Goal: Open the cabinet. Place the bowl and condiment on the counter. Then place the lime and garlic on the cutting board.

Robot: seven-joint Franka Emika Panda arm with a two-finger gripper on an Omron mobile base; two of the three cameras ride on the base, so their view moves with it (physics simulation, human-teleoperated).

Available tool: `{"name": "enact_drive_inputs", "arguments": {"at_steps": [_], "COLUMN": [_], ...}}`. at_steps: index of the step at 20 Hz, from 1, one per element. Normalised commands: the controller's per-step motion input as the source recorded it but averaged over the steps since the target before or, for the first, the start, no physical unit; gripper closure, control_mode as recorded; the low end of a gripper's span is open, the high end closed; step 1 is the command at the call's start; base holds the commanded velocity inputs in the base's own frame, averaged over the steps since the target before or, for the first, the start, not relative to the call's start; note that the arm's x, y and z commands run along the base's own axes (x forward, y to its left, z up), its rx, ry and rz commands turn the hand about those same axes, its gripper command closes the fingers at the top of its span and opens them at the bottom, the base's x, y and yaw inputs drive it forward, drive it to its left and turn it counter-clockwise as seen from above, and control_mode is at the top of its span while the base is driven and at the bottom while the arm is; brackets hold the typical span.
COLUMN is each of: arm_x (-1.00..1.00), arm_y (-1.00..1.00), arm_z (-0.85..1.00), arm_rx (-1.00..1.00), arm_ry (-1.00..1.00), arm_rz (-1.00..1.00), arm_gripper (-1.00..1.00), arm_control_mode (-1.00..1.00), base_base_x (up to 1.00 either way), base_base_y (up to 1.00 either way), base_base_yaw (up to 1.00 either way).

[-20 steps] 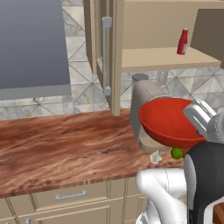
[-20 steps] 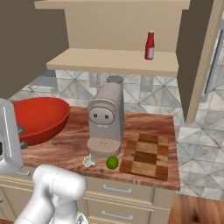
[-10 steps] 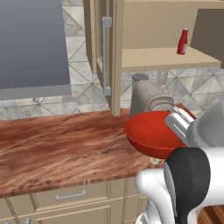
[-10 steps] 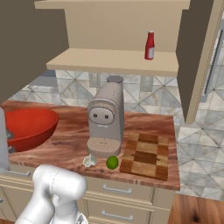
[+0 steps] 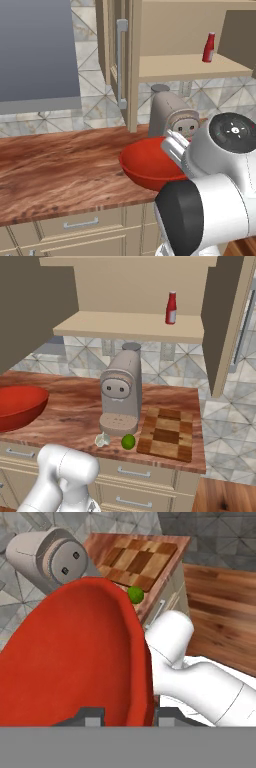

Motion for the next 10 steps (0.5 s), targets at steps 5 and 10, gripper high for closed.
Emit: {"name": "enact_drive_inputs", "arguments": {"at_steps": [5, 10], "arm_x": [0.02, 0.15], "arm_y": [0.34, 0.32], "arm_z": [-0.02, -0.15], "arm_rx": [0.00, 0.00], "arm_ry": [0.04, 0.04], "arm_rz": [0.00, 0.00], "arm_gripper": [1.00, 1.00], "arm_control_mode": [-1.00, -1.00], "base_base_x": [0.00, 0.00], "base_base_y": [0.00, 0.00], "base_base_yaw": [0.00, 0.00]}}
